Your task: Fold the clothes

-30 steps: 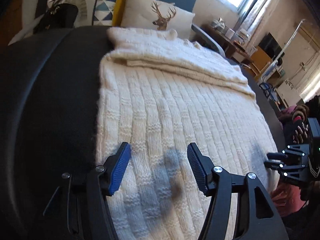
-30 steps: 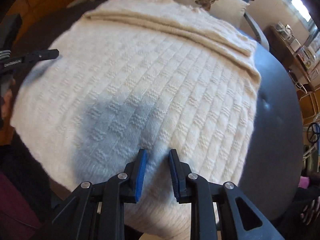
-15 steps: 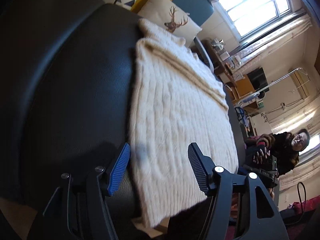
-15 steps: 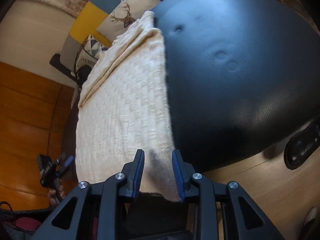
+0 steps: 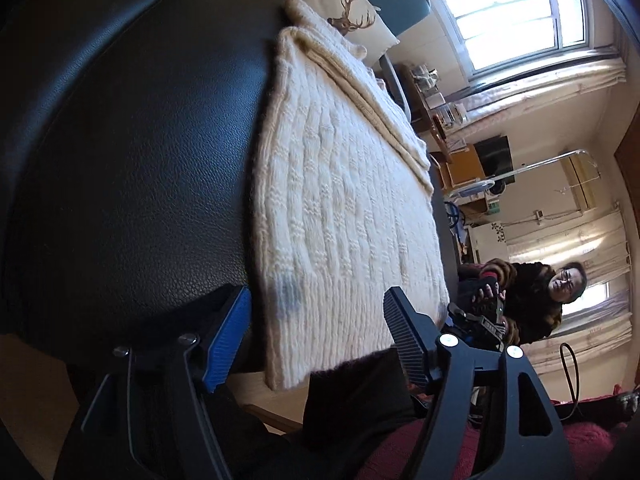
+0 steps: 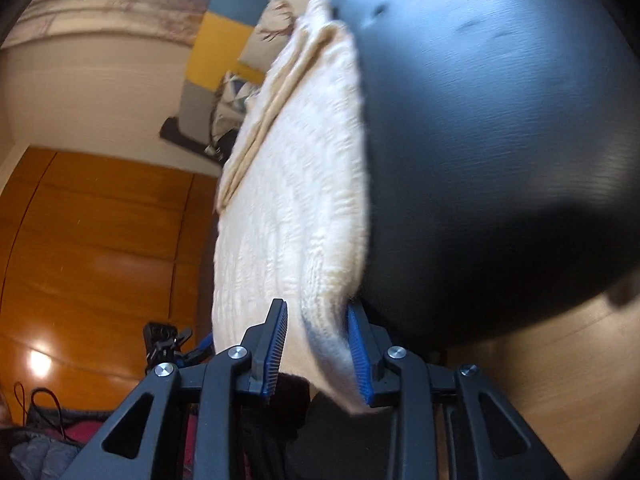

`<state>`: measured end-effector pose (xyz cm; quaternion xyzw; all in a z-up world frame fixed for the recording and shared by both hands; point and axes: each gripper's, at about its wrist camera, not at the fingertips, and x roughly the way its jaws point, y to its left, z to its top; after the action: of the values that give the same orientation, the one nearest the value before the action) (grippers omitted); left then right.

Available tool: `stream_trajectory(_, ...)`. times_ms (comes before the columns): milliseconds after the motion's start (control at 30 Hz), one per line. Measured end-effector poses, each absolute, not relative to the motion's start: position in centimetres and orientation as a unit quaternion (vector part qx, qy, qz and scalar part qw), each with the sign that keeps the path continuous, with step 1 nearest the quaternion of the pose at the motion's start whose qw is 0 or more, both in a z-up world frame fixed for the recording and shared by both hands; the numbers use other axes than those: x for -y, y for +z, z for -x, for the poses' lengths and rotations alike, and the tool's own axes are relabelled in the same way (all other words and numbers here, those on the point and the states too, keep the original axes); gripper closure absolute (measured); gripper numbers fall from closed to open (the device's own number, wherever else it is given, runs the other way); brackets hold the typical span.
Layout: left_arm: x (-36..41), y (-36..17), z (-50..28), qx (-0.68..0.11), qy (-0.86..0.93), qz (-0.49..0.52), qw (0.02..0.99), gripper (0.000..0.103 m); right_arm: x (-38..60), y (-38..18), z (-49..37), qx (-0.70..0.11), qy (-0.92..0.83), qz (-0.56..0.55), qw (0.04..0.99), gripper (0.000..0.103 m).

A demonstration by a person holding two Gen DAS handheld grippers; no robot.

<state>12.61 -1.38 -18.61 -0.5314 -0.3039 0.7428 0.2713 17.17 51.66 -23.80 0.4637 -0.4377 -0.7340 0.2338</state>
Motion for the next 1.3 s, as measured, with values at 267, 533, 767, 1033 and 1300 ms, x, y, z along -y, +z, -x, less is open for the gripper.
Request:
stream_trajectory(267,1.2,-18.7,-13.0,0.290,0.739,0.543,0.276,0.031,-49.9,-22.3,-16.4,0.362,-0.766,-0.484,0.221,0.085)
stream_trajectory(533,0.7,-20.2,-12.6,0.380,0.682,0.552,0.293,0.031,-49.1,-22.4,-15.2,0.349,-0.758,-0.498,0.237,0.070)
stream_trajectory(767,2.3,-22.1,-13.4,0.444,0.662,0.548,0.254,0.096,-48.6,-22.1,-15.4,0.325,-0.770,-0.515,0.193,0.092)
stream_trajectory(1033,2.3,-19.2,-13.6,0.470,0.678,0.480,0.300,0.096,-48.3,-21.1,-15.7,0.392,-0.760,-0.455,0.249,0.093)
stream_trajectory(1300,2.3,-15.8,-11.8,0.493,0.675,0.406,0.370,0.096,-48.4,-18.5,-14.3,0.457,-0.750,-0.373,0.299,0.093)
